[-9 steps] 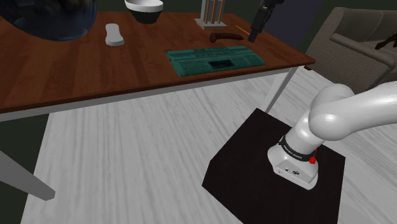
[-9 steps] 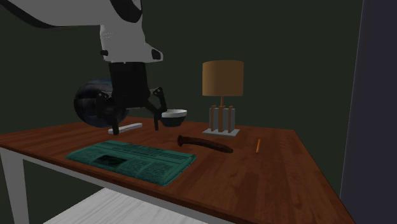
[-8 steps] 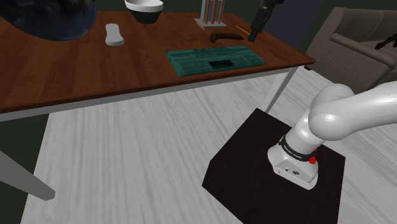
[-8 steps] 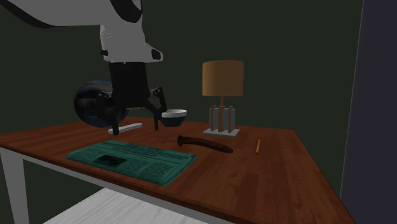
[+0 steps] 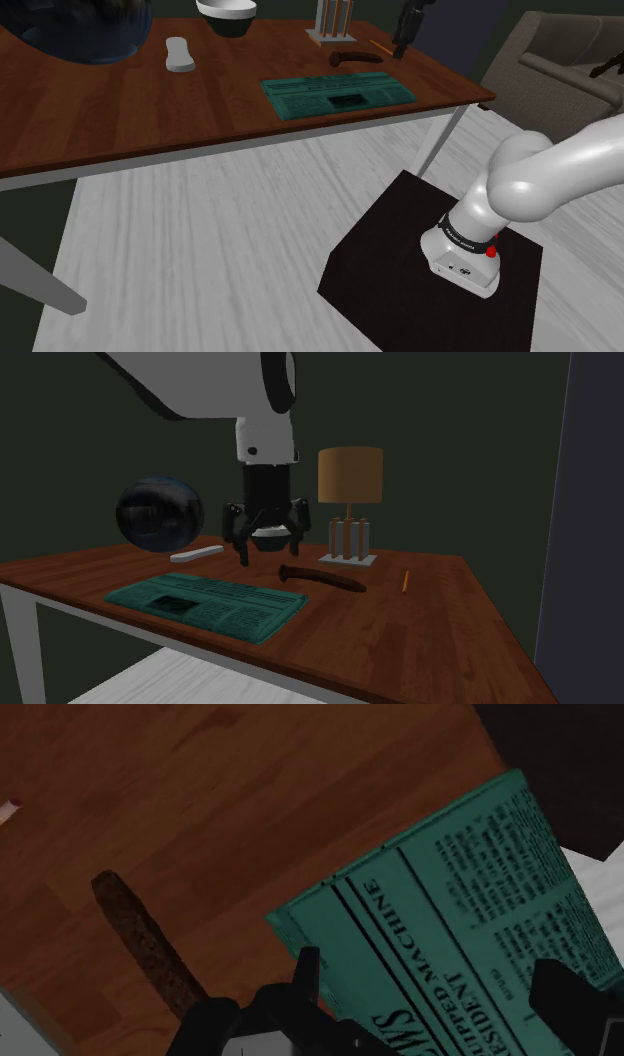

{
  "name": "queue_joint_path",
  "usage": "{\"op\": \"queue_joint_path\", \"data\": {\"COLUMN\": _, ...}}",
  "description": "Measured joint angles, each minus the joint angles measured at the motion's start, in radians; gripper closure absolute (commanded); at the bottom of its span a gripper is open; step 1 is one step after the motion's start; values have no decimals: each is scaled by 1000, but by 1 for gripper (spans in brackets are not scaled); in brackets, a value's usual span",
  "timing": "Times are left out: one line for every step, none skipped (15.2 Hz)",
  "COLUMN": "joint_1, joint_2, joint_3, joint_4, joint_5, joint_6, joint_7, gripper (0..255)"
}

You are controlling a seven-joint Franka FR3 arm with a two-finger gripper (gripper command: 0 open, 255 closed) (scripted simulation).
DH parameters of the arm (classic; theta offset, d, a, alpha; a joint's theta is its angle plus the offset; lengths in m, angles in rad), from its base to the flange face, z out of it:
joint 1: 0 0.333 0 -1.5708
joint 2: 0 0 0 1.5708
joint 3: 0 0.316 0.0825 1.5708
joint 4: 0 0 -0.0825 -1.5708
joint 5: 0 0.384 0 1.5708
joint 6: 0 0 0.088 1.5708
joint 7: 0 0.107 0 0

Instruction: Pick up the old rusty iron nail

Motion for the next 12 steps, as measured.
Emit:
{"op": "queue_joint_path", "data": {"joint_1": 11, "joint_2": 31, "joint_3": -31, "joint_4": 18, "joint_5": -6, "joint_6": 12, "joint_7": -64, "gripper": 0}}
{"op": "queue_joint_path", "data": {"joint_1": 23, "joint_2": 61, "joint_3": -55, "joint_4": 37, "joint_5": -8, "joint_6": 21, "joint_7": -123, "gripper": 0}}
{"op": "queue_joint_path", "data": {"joint_1": 34, "joint_2": 95, "joint_3": -86, "joint_4": 64, "joint_5": -10, "joint_6": 28, "joint_7": -187, "gripper": 0}}
{"op": "queue_joint_path", "data": {"joint_1": 46, "joint_2": 128, "joint_3": -112, "joint_4": 92, "joint_5": -8, "joint_6": 31, "joint_7": -250, "gripper": 0}}
{"op": "queue_joint_path", "data": {"joint_1": 59, "joint_2": 163, "joint_3": -136, "joint_4": 122, "joint_5": -4, "joint_6": 34, "joint_7": -311, "gripper": 0}}
{"op": "queue_joint_path", "data": {"joint_1": 72, "joint_2": 213, "joint_3": -168, "joint_4": 156, "joint_5": 4, "joint_6": 48, "joint_7": -377, "gripper": 0}}
{"op": "queue_joint_path", "data": {"joint_1": 82, "joint_2": 247, "joint_3": -194, "joint_4": 183, "joint_5": 11, "joint_6": 50, "joint_7": -445, "gripper": 0}}
{"op": "queue_joint_path", "data": {"joint_1": 94, "joint_2": 291, "joint_3": -219, "joint_4": 222, "joint_5": 23, "joint_6": 50, "joint_7": -510, "gripper": 0}}
{"op": "queue_joint_path", "data": {"joint_1": 105, "joint_2": 338, "joint_3": -244, "joint_4": 256, "joint_5": 38, "joint_6": 56, "joint_7": -577, "gripper": 0}}
{"op": "queue_joint_path", "data": {"joint_1": 115, "joint_2": 385, "joint_3": -266, "joint_4": 294, "joint_5": 57, "joint_6": 58, "joint_7": -642, "gripper": 0}}
{"op": "queue_joint_path", "data": {"joint_1": 123, "joint_2": 432, "joint_3": -284, "joint_4": 332, "joint_5": 76, "joint_6": 58, "joint_7": -706, "gripper": 0}}
{"op": "queue_joint_path", "data": {"joint_1": 128, "joint_2": 475, "joint_3": -301, "joint_4": 370, "joint_5": 96, "joint_6": 54, "joint_7": -770, "gripper": 0}}
